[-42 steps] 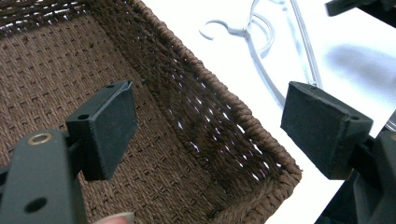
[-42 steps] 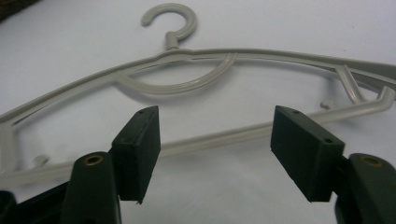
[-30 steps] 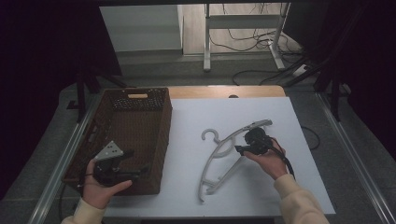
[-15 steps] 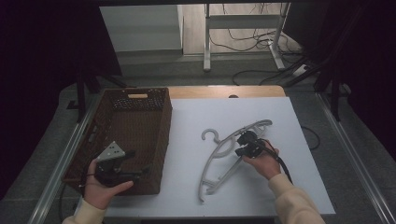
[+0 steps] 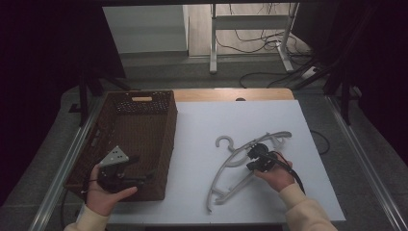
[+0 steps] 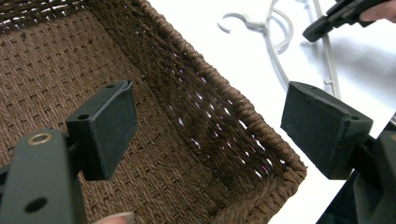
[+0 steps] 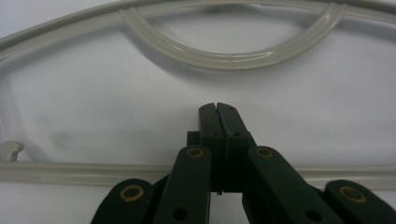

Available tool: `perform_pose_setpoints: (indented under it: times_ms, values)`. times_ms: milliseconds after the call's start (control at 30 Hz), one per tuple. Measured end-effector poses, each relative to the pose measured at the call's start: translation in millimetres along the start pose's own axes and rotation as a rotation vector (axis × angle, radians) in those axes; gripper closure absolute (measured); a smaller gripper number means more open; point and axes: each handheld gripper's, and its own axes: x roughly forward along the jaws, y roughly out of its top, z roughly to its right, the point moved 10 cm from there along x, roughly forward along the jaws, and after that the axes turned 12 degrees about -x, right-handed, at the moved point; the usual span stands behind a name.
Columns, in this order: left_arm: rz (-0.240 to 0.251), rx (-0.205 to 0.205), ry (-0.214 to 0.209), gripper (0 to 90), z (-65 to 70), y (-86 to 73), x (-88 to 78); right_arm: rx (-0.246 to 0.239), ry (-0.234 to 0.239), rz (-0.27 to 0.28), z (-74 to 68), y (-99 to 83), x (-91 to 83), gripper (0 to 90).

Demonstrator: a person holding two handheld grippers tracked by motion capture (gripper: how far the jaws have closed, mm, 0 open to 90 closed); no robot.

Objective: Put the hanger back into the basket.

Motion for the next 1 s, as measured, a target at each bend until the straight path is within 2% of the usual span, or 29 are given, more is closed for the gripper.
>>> perform_pose_setpoints:
  times_ms: [167,333,600,867,1000]
  values:
    - [0.000,0.003,-0.003,18.5,1.6,0.4,0.0,0.024,0.020,0.001,-1.5,-19.4,-7.9,89.4]
    - [-0.004,0.005,-0.004,18.5,2.1,0.1,1.1,0.033,0.023,0.000,-1.7,-27.2,-11.4,89.4]
    - [-0.005,0.006,-0.004,18.5,2.1,-0.2,1.3,0.032,0.016,0.001,-0.6,-25.0,-12.5,89.4]
    - [0.000,0.009,-0.006,18.5,3.7,0.4,1.0,0.058,-0.004,0.042,6.4,-21.2,-21.3,88.9]
    - [0.009,0.016,-0.014,18.5,11.1,3.4,0.1,0.061,-0.021,0.087,7.6,-17.3,-31.6,88.4]
